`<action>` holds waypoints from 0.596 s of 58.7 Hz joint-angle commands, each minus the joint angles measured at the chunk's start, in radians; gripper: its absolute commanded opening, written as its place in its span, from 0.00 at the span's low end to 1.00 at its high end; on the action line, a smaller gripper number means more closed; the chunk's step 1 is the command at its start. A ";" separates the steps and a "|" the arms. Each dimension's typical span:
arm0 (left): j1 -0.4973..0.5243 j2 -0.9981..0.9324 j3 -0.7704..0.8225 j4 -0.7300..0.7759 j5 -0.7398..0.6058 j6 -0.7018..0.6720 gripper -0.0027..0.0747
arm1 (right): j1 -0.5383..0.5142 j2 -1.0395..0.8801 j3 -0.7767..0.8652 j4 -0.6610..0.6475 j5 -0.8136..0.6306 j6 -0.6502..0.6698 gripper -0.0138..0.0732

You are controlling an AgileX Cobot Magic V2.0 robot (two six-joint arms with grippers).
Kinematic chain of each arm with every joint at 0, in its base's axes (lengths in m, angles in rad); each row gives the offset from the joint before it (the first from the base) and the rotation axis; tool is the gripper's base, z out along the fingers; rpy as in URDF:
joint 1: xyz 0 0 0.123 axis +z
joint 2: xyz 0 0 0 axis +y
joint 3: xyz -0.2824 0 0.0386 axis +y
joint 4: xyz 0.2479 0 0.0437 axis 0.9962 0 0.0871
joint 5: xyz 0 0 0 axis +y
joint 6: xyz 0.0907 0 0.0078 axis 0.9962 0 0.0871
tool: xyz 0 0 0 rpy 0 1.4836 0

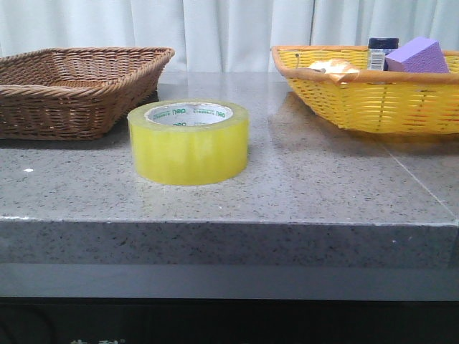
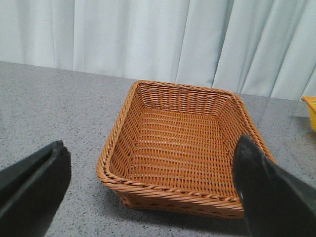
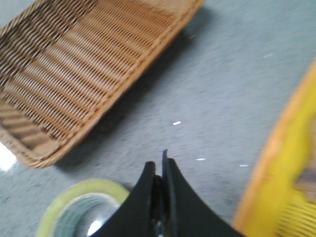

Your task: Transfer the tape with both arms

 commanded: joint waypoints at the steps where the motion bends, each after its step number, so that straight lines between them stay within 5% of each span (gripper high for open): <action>1: 0.003 0.009 -0.038 -0.010 -0.089 -0.009 0.86 | -0.066 -0.107 0.004 -0.005 -0.061 -0.004 0.12; 22: 0.003 0.009 -0.038 -0.010 -0.089 -0.009 0.86 | -0.370 -0.511 0.467 -0.007 -0.288 -0.004 0.12; 35: 0.003 0.009 -0.038 -0.010 -0.089 -0.009 0.86 | -0.407 -0.780 0.797 -0.007 -0.456 -0.004 0.12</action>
